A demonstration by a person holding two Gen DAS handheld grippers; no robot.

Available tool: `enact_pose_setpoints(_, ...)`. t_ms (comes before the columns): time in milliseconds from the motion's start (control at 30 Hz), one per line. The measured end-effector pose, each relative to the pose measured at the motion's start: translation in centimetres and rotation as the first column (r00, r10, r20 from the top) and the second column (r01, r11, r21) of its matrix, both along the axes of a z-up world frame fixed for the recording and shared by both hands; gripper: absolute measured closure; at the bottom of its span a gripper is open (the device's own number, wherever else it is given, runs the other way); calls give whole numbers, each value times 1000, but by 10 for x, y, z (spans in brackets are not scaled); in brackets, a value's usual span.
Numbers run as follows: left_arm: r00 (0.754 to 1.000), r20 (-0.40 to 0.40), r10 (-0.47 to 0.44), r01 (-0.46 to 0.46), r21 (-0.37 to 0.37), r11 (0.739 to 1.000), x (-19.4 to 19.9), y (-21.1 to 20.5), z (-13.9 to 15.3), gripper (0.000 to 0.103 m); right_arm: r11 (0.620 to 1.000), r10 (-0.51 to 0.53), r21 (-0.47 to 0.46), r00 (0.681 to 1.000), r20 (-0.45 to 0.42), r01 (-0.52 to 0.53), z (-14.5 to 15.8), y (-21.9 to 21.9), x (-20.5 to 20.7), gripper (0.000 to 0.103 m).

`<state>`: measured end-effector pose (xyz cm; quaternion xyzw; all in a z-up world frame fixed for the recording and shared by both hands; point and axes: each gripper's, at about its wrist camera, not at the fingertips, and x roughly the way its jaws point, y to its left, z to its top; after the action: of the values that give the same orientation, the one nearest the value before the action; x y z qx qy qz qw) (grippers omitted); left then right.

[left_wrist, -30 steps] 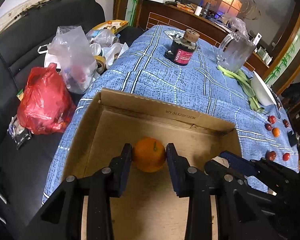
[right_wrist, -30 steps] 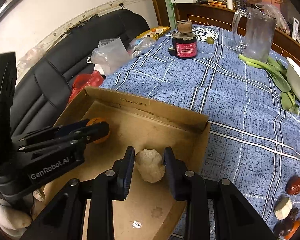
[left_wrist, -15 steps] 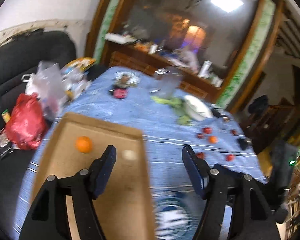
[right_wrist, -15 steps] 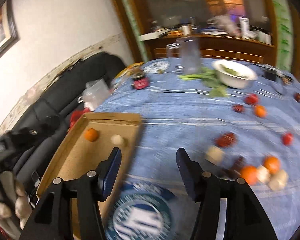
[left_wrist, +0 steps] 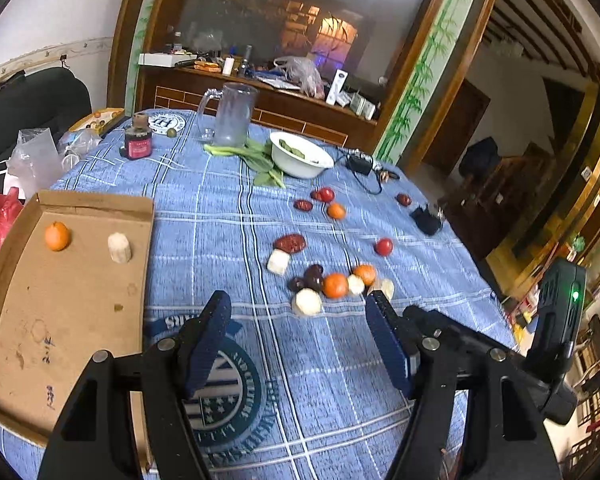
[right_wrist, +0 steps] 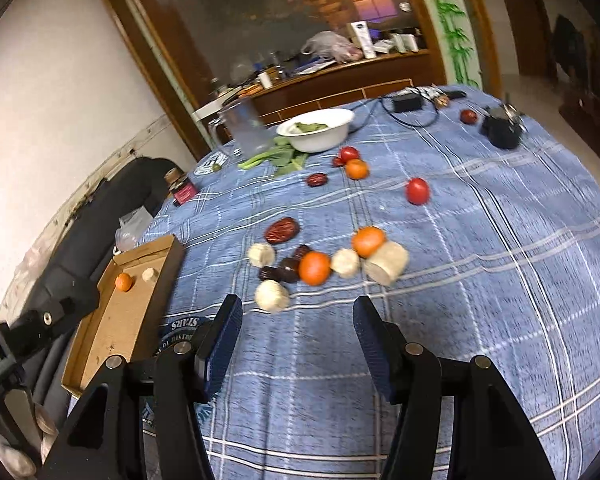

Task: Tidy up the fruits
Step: 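Move both open tools back over the fruit row, then grasp a round beige cake with the left tool while the right tool grasps a beige cylinder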

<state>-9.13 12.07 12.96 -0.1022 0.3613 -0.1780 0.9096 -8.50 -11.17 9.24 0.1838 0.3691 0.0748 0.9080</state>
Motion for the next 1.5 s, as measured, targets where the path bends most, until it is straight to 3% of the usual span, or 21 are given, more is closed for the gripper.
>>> enact_pose_setpoints(333, 993, -30, 115, -113, 63, 992, -11, 22, -13, 28, 982, -105, 153, 994, -35, 109, -24, -63, 0, 41)
enact_pose_setpoints(467, 990, -97, 102, -98, 48, 994, 3, 16, -33, 28, 980, -112, 158, 991, -68, 122, -34, -72, 4, 41)
enact_pose_setpoints(567, 992, -111, 66, -57, 82, 995, 10, -2, -44, 28, 981, -95, 161, 991, -99, 110, -41, -77, 9, 41)
enact_pose_setpoints(700, 996, -91, -8, 22, 148, 989, 24, -30, -57, 28, 995, -29, 87, 988, -149, 42, -45, -73, 31, 41)
enact_pose_setpoints(867, 989, -108, -101, 117, 156, 981, 50, -55, -77, 28, 987, 66, -131, 982, -179, -90, -50, -52, 69, 42)
enact_pose_setpoints(1033, 977, -161, -137, 161, 147, 976, 79, -70, -97, 29, 982, 98, -138, 977, -191, -126, -60, -53, 95, 42)
enact_pose_setpoints(1133, 976, -153, -154, 177, 147, 973, 88, -77, -102, 34, 983, 112, -126, 977, -180, -136, -62, -54, 101, 42)
enact_pose_setpoints(1333, 967, -174, -186, 212, 146, 966, 98, -85, -115, 61, 984, 129, -102, 978, -165, -147, -70, -51, 106, 42)
enact_pose_setpoints(1500, 972, -141, -187, 207, 147, 967, 97, -87, -116, 61, 982, 125, -123, 981, -148, -143, -70, -46, 106, 43)
